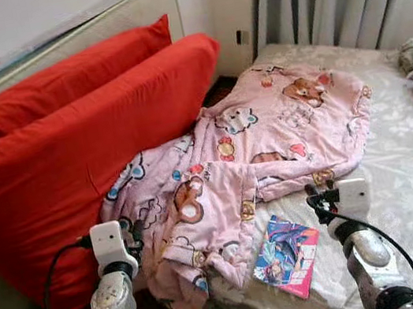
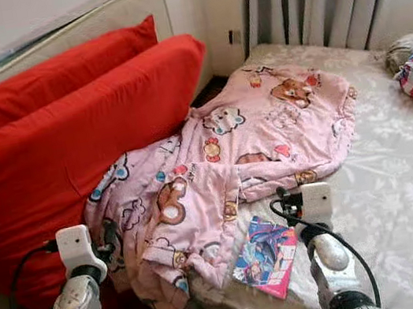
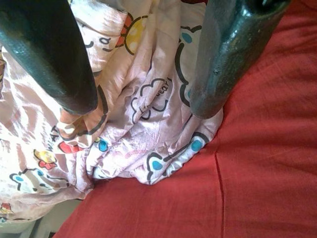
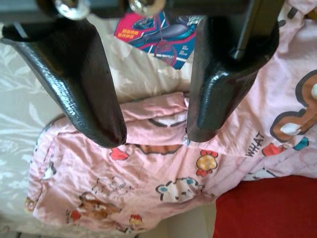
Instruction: Clean up the room
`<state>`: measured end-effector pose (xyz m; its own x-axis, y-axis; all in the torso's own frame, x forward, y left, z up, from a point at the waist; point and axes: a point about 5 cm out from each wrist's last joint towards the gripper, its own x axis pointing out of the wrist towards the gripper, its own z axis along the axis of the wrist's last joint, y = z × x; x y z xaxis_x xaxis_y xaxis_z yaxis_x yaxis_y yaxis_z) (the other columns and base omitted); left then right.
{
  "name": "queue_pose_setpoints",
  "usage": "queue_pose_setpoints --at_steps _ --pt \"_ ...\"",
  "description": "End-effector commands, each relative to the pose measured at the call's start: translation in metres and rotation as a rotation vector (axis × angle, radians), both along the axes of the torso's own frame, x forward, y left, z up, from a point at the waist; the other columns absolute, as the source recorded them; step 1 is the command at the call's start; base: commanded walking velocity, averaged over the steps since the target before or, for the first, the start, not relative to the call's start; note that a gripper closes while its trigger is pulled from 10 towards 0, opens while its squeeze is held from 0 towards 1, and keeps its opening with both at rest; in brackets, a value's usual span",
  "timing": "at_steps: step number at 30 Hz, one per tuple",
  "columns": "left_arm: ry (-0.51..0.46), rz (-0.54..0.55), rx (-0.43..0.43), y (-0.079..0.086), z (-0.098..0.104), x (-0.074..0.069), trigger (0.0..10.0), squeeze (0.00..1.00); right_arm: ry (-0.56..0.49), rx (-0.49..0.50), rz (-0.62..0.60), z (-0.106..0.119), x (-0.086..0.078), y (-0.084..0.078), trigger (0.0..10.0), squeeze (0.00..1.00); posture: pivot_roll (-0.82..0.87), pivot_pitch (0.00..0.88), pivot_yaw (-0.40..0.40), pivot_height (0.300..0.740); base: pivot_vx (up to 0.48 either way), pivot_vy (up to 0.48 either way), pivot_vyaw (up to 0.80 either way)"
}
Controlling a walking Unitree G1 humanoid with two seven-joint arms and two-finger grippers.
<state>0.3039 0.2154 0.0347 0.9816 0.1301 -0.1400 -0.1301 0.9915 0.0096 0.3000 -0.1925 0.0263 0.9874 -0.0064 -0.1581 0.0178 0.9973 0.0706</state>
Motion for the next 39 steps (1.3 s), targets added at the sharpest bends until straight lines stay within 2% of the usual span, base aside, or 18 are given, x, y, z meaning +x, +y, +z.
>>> queue_pose_setpoints --at_steps 1,11,25,33,39 --pt "0.011 0.004 -0.004 0.001 -0.001 0.000 10.0 0.00 -0.004 0.015 0.005 0.004 0.006 0.004 10.0 0.00 0.04 0.000 0.029 0.740 0.000 0.000 0.00" --pt "0.000 0.001 -0.007 0.001 0.003 0.003 10.0 0.00 0.030 0.005 0.004 0.002 0.008 0.007 10.0 0.00 0.04 0.000 0.037 0.740 0.000 0.000 0.00" --pt "-0.003 0.000 -0.015 0.001 0.002 0.002 10.0 0.00 0.062 -0.001 0.009 -0.003 0.004 0.008 10.0 0.00 0.04 0.000 0.034 0.661 0.000 0.000 0.00" --pt "-0.003 0.000 -0.015 0.001 0.003 0.003 10.0 0.00 0.055 0.012 0.000 -0.002 0.005 0.008 10.0 0.00 0.04 0.000 0.038 0.661 0.000 0.000 0.00" --pt "-0.008 0.000 -0.013 0.002 0.004 0.004 10.0 0.00 0.089 -0.006 0.007 -0.006 0.004 0.009 10.0 0.00 0.05 0.000 0.043 0.652 0.000 0.000 0.00"
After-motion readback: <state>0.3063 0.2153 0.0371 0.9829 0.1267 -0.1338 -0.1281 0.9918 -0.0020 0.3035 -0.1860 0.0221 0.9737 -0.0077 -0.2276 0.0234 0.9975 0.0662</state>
